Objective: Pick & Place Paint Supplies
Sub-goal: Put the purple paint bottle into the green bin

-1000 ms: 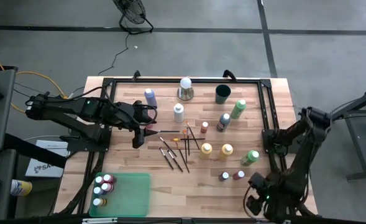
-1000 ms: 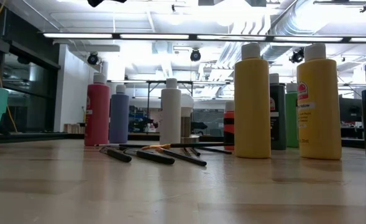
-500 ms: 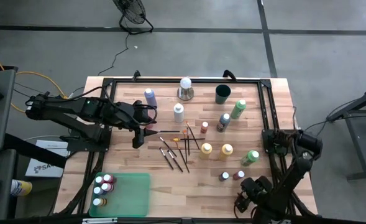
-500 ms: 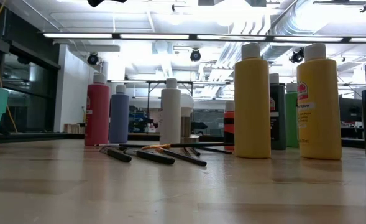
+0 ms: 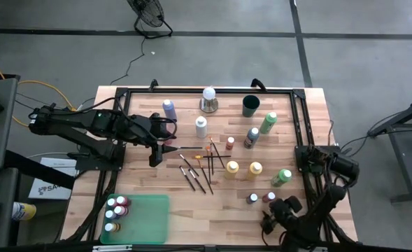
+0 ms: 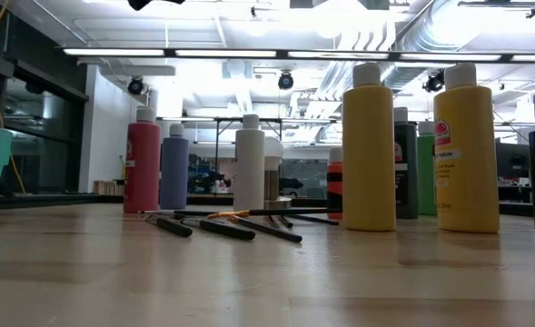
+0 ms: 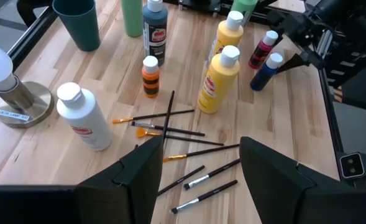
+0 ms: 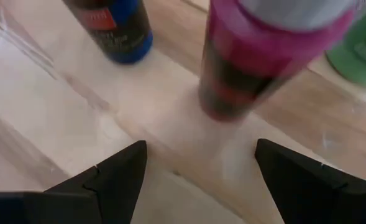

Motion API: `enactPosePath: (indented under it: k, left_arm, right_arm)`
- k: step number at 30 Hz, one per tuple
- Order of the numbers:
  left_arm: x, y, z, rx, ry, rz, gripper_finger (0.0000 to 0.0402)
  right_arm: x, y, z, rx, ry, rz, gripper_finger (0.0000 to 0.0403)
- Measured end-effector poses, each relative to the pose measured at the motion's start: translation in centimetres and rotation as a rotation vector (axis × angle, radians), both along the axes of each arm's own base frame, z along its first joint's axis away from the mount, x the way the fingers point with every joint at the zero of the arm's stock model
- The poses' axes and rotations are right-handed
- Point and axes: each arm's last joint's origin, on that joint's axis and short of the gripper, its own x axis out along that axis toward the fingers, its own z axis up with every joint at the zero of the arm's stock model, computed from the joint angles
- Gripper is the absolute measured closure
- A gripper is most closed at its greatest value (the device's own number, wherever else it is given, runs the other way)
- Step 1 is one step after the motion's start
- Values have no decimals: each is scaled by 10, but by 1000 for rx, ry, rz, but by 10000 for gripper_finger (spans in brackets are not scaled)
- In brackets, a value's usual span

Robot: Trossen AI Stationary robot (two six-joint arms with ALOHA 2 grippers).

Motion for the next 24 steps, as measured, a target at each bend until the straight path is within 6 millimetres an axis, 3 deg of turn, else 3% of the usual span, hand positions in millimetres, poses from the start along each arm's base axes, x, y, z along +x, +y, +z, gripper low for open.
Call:
enactPosePath:
  k: [18,24]
  left_arm:
    - [0,0,1,-11,-7,7,194]
    - [0,0,0,-11,-7,8,194]
  right_arm:
    - [9,-12,-11,-100,-19,-75,104]
    - [10,-14,-12,-109,-14,-83,147]
